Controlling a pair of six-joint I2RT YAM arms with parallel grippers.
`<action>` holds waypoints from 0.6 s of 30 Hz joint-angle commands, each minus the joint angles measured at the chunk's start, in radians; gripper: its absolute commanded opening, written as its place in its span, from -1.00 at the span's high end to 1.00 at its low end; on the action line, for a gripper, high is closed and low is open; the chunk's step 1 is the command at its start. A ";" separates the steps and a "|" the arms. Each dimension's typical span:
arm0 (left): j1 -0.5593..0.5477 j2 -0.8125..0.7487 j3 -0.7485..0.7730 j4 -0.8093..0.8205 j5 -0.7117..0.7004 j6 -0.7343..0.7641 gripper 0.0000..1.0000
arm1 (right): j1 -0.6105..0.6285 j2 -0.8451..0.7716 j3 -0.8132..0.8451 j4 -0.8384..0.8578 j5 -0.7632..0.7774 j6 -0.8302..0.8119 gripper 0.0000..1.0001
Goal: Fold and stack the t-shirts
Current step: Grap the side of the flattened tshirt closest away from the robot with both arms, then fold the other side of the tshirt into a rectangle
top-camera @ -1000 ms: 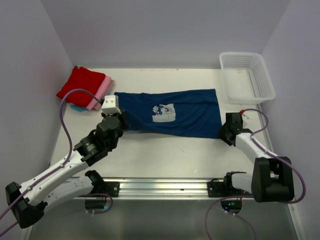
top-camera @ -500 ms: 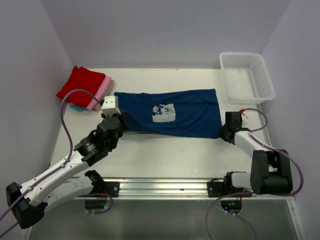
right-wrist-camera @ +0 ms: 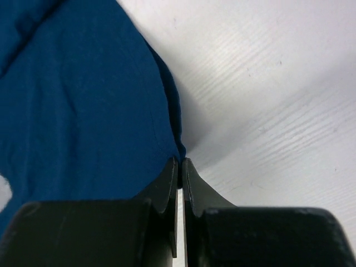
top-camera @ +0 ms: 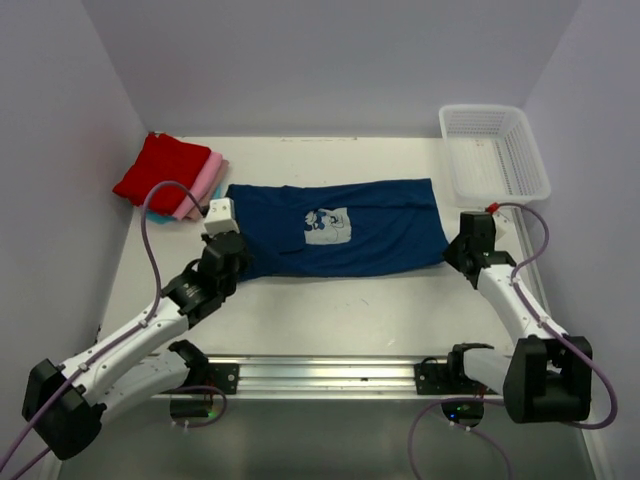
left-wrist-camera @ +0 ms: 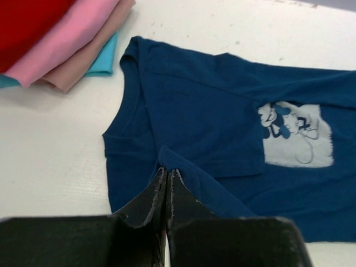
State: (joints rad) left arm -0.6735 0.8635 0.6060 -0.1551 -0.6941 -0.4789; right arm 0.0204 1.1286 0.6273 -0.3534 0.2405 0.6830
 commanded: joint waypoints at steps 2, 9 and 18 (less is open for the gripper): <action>0.109 0.067 -0.012 0.120 0.100 -0.015 1.00 | -0.004 0.042 0.112 -0.024 0.036 -0.037 1.00; 0.259 0.192 0.029 0.213 0.209 -0.013 1.00 | -0.004 0.174 0.216 -0.002 0.042 -0.051 1.00; 0.367 0.367 0.136 0.282 0.269 -0.001 1.00 | -0.004 0.398 0.385 0.024 0.039 -0.057 1.00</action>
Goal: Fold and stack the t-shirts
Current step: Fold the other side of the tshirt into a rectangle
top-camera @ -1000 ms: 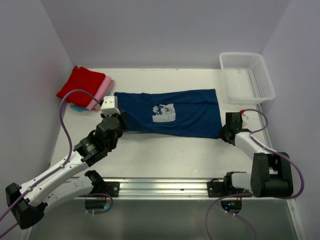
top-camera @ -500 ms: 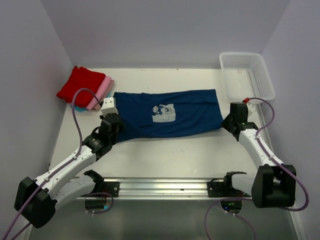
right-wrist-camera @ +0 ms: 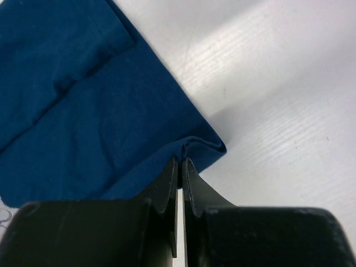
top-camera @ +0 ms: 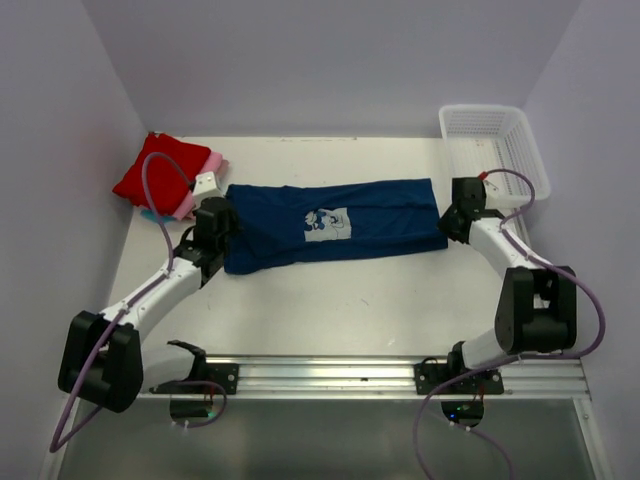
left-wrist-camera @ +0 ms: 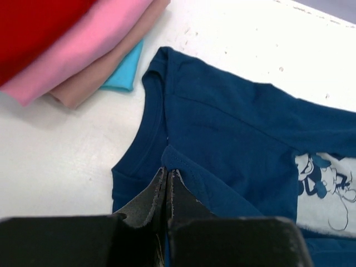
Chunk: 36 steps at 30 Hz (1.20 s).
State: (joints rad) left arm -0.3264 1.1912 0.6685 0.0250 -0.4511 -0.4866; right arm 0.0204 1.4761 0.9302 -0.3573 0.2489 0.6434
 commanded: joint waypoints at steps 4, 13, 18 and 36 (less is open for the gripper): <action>0.047 0.094 0.137 0.124 0.043 0.025 1.00 | -0.005 0.136 0.147 0.029 0.033 -0.022 1.00; 0.098 0.231 0.227 0.142 0.068 0.043 1.00 | -0.008 0.294 0.257 0.040 0.041 -0.024 1.00; 0.116 0.266 0.237 0.148 0.077 0.037 1.00 | -0.010 0.340 0.294 0.044 0.038 -0.024 1.00; 0.151 0.387 0.238 0.214 0.103 0.014 1.00 | -0.011 0.446 0.412 0.067 0.026 -0.030 1.00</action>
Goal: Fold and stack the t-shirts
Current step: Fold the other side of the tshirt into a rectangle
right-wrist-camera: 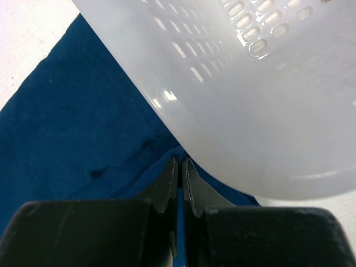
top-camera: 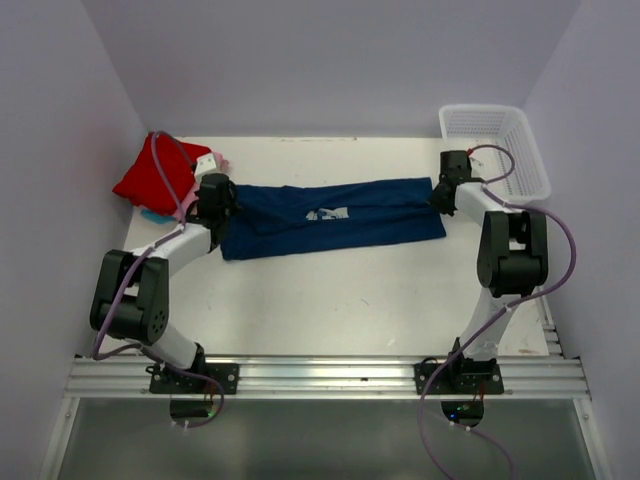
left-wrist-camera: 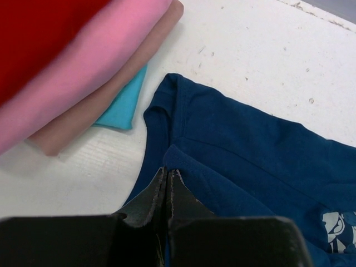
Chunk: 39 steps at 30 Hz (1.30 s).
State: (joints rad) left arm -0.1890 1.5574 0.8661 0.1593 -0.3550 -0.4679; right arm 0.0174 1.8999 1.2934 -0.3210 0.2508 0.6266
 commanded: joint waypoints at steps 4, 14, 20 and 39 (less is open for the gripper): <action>0.017 0.061 0.056 0.097 0.016 -0.009 1.00 | -0.010 0.047 0.087 0.026 0.025 -0.018 1.00; 0.028 0.004 -0.038 0.341 0.024 -0.035 -1.00 | -0.007 -0.091 -0.098 0.391 -0.106 -0.085 -0.50; 0.025 -0.109 -0.085 0.330 0.137 -0.075 -1.00 | -0.004 -0.197 -0.183 0.517 -0.215 -0.097 -0.79; -0.026 -0.195 -0.411 0.241 0.310 -0.202 1.00 | 0.128 -0.240 -0.267 0.285 -0.295 -0.163 1.00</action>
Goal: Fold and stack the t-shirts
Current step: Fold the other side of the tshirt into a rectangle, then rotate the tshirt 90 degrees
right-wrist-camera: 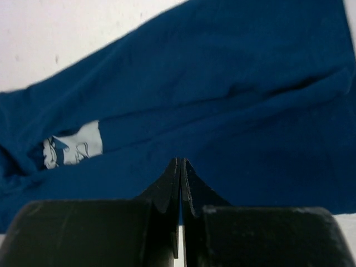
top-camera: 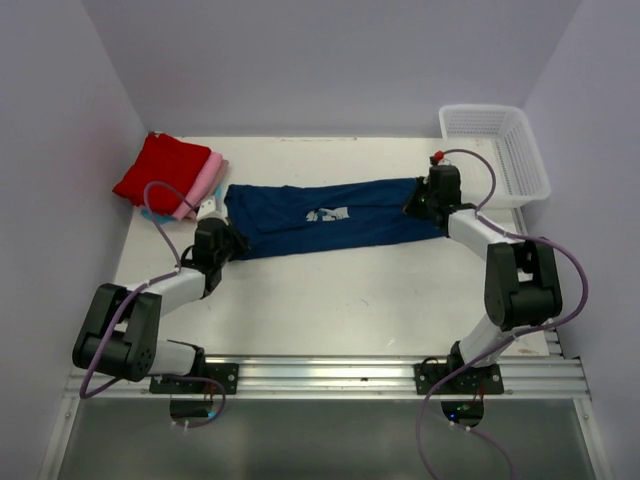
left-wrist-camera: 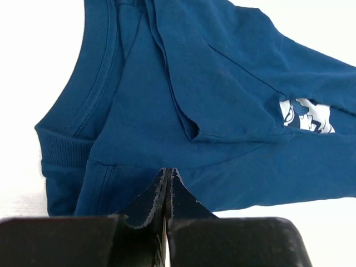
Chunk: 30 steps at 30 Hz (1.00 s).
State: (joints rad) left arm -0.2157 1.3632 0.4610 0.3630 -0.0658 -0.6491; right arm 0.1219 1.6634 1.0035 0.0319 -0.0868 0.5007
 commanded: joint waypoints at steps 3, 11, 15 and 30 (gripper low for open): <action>0.001 0.019 -0.007 0.042 0.027 -0.030 1.00 | 0.035 0.058 0.061 -0.139 0.050 -0.042 1.00; 0.001 0.120 -0.001 0.071 0.035 -0.064 1.00 | 0.047 0.194 0.103 -0.214 0.064 -0.036 1.00; 0.001 0.157 0.007 0.057 0.015 -0.075 1.00 | 0.053 0.217 0.087 -0.227 0.070 -0.030 1.00; 0.019 0.287 0.261 -0.068 -0.008 -0.026 1.00 | 0.254 0.095 -0.077 -0.493 0.108 -0.065 1.00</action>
State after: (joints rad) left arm -0.2050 1.6001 0.6060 0.3145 -0.0746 -0.7120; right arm 0.2939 1.7798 1.0161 -0.2184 0.0113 0.4603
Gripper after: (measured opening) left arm 0.005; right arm 0.008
